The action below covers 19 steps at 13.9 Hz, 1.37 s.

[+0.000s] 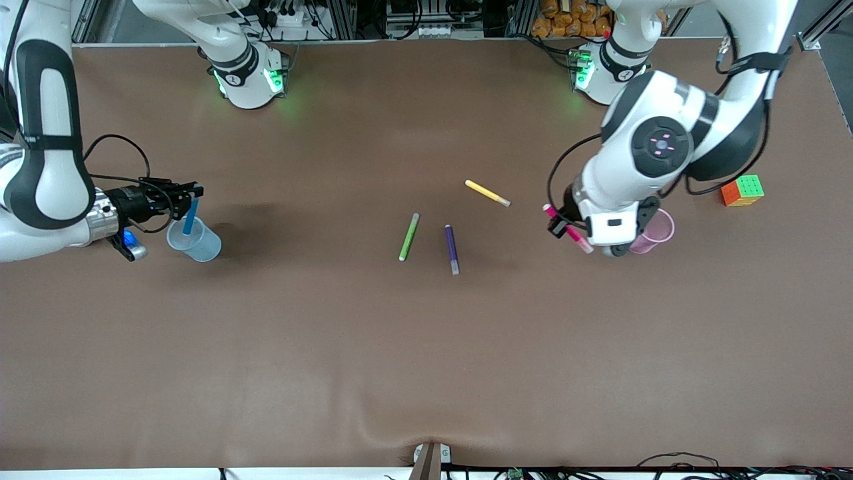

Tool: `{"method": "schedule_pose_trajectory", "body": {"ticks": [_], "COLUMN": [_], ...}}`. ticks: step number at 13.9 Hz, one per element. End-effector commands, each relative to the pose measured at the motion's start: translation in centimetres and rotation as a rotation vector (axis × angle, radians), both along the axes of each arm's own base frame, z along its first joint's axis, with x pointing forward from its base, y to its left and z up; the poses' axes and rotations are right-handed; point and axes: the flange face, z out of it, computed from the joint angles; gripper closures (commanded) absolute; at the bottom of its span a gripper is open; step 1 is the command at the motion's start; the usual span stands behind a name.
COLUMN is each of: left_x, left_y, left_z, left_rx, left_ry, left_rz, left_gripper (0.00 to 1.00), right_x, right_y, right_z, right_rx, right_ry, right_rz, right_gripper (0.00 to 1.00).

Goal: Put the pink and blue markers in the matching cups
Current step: 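Carry the blue marker to the blue cup while the left carries pink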

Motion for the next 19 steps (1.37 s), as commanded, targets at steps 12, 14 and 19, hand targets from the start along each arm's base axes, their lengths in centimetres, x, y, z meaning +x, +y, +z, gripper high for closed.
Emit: {"method": "schedule_pose_trajectory", "body": {"ticks": [12, 14, 19], "left_x": [-0.3, -0.8, -2.0], "left_y": [20.0, 21.8, 27.2], "left_z": [-2.5, -3.7, -7.7], "left_rx": [-0.336, -0.372, -0.457], "left_ry": [0.188, 0.201, 0.234], "left_rz": [-0.048, -0.043, -0.026], "left_gripper": [1.0, 1.0, 1.0], "right_x": [-0.6, -0.5, 0.1], "right_y": [-4.3, -4.6, -4.9], "right_z": [-4.9, -5.6, -5.7], "right_rx": [0.079, 0.08, 0.064], "right_ry": [-0.022, -0.042, -0.07], "right_rz": [-0.04, -0.027, -0.024], "right_gripper": [1.0, 0.99, 0.55]}}
